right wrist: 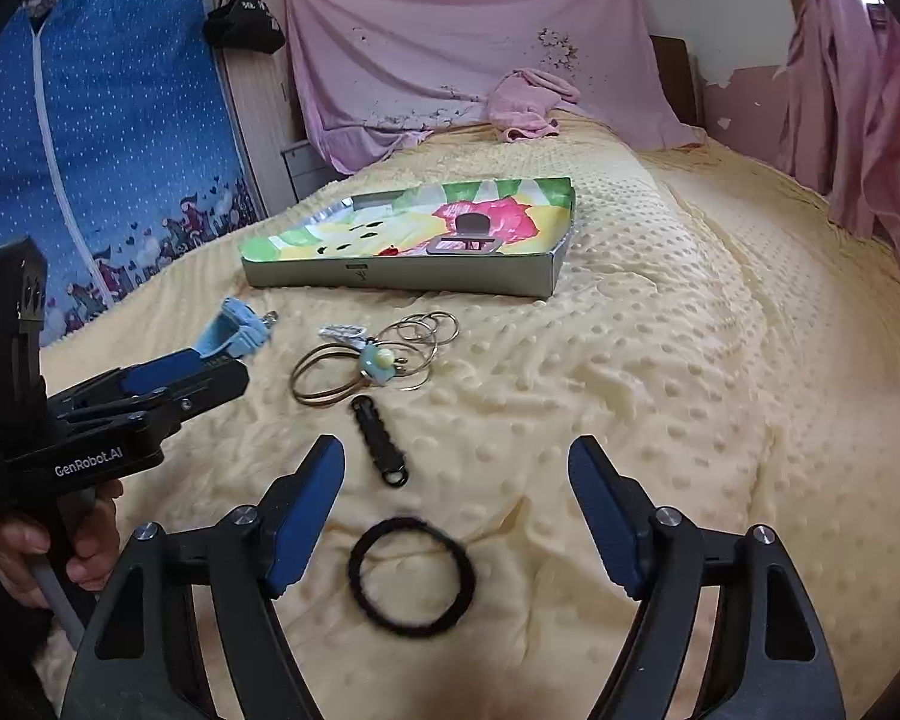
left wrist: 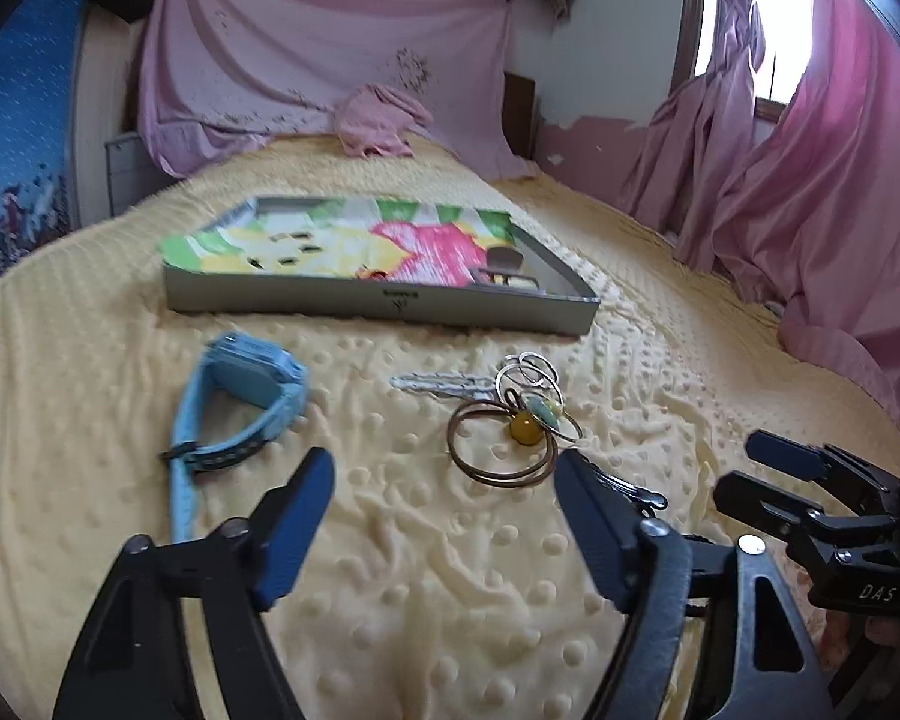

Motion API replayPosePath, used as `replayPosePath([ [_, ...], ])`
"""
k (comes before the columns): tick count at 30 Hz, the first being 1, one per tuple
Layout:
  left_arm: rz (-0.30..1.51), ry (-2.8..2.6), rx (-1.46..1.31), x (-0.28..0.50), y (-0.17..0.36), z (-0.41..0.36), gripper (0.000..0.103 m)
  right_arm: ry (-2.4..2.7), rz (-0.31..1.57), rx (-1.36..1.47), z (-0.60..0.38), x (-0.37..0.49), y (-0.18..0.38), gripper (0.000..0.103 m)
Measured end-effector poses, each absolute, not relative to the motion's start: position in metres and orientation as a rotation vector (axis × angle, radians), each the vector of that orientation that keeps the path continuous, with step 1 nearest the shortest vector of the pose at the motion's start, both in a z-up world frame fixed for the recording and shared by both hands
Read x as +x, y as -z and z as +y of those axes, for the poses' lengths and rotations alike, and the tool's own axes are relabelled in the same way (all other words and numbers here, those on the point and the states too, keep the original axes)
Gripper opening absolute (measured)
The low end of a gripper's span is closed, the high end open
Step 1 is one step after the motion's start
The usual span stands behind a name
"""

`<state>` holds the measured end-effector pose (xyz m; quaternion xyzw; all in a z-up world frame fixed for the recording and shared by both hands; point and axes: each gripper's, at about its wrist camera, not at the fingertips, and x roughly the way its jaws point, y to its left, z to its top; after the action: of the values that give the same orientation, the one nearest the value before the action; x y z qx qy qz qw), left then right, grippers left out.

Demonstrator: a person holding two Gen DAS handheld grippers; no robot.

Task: Organize jewelry
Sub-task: 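Grasp brown cord bracelet with left tool while right tool grasps black hair clip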

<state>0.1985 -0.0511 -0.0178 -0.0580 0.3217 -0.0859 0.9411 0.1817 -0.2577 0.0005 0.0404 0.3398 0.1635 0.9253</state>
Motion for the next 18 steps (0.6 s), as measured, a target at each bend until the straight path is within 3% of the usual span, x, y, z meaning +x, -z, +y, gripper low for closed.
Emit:
replayPosePath([
  [3,0.689,0.199,-0.125,0.209,0.025,-0.052,0.055,-0.375,0.714,0.097,-0.255,0.19,0.007,0.06],
  [6,0.725,0.222,-0.146,0.217,0.032,-0.052,0.045,-0.414,0.718,0.106,-0.253,0.193,0.011,0.055],
  [9,0.742,0.239,-0.163,0.222,0.036,-0.051,0.04,-0.446,0.725,0.103,-0.248,0.196,0.015,0.052],
  [12,0.755,0.256,-0.176,0.227,0.04,-0.052,0.036,-0.471,0.742,0.089,-0.241,0.201,0.019,0.042],
  [16,0.771,0.267,-0.196,0.233,0.043,-0.051,0.034,-0.5,0.765,0.066,-0.231,0.206,0.026,0.036],
  [18,0.779,0.264,-0.207,0.235,0.044,-0.051,0.028,-0.503,0.773,0.055,-0.228,0.208,0.028,0.033],
])
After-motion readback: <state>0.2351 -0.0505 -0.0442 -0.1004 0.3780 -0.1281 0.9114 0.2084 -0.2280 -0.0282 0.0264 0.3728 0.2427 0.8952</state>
